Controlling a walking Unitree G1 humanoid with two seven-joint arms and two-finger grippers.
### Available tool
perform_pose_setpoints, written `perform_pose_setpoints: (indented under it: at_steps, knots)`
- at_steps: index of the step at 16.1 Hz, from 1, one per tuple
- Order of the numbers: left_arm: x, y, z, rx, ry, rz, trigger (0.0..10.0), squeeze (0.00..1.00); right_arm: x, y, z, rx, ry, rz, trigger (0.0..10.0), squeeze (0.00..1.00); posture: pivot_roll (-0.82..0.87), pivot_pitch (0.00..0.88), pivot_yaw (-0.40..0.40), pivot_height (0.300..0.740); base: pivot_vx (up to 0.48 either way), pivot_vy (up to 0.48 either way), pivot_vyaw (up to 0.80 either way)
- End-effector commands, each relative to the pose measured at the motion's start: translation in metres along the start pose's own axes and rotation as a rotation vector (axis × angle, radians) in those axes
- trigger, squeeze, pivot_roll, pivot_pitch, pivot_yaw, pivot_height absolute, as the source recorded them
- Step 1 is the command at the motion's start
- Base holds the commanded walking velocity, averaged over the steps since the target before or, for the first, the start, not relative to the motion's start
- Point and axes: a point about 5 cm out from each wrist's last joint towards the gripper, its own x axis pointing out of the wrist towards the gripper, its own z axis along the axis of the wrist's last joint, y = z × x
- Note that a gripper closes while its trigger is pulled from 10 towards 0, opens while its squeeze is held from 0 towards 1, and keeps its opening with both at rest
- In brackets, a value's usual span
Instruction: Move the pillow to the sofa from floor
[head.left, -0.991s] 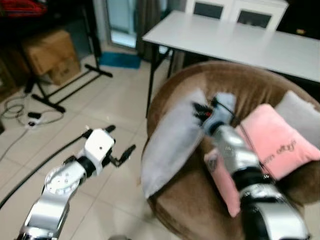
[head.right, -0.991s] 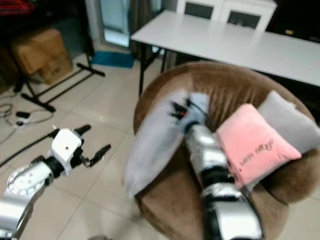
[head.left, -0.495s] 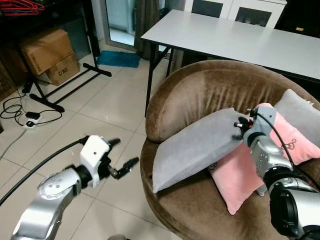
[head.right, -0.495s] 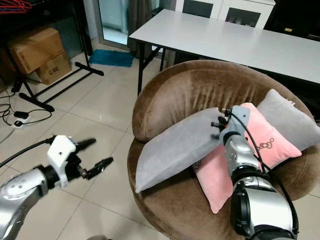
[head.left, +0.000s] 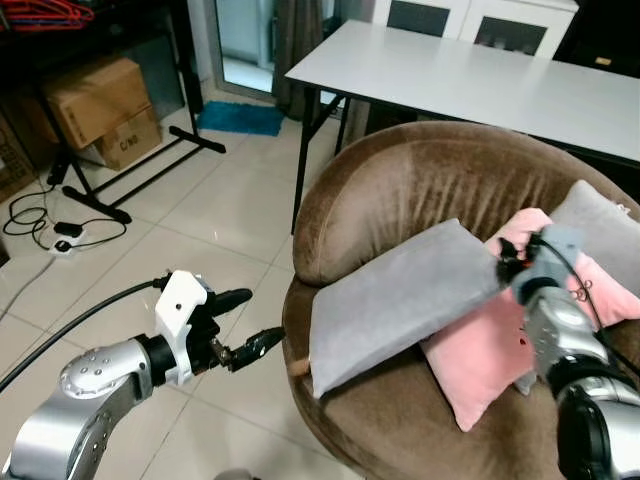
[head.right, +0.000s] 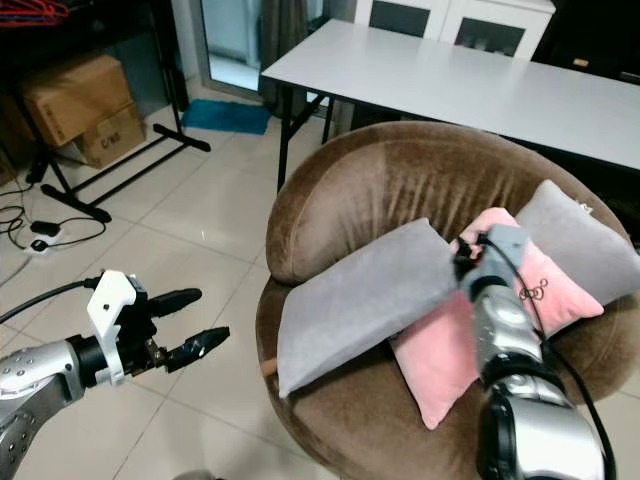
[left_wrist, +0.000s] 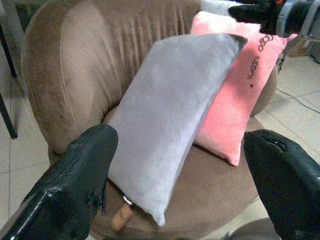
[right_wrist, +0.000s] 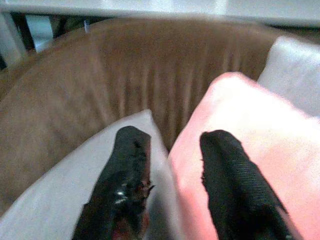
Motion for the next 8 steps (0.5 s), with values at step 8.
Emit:
perform_pose_setpoints:
  at_steps: [8]
  knots:
    - [0.016, 0.024, 0.031, 0.269, -0.215, 0.493, 10.0, 0.00, -0.080, 0.061, 0.024, -0.046, -0.255, 0.054, 10.0, 1.00, -0.04, 0.000, -0.012, 0.740, 0.000, 0.000, -0.49]
